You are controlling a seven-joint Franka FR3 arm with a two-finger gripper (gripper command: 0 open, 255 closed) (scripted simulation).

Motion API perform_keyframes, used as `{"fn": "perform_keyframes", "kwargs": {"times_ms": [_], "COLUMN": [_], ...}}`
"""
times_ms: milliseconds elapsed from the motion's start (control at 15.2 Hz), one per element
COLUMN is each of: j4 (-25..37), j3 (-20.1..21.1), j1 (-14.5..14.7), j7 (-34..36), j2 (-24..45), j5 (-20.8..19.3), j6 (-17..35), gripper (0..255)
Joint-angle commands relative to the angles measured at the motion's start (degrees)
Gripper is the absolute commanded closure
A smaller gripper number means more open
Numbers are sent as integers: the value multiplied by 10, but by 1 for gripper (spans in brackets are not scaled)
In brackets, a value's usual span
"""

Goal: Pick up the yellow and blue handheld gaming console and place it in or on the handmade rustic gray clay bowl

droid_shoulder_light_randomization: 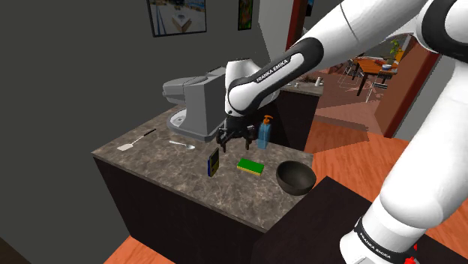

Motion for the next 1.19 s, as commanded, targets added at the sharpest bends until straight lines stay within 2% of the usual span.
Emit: {"fn": "perform_keyframes", "kwargs": {"times_ms": [0, 462, 858, 1122], "j4": [30, 157, 295, 313], "j3": [1, -27, -59, -66], "j1": [3, 29, 57, 63], "j7": [36, 132, 189, 195], "j2": [49, 208, 340, 370], "j5": [-19, -76, -98, -102], "j6": [21, 62, 68, 81], "gripper": [0, 0, 0, 0]}}
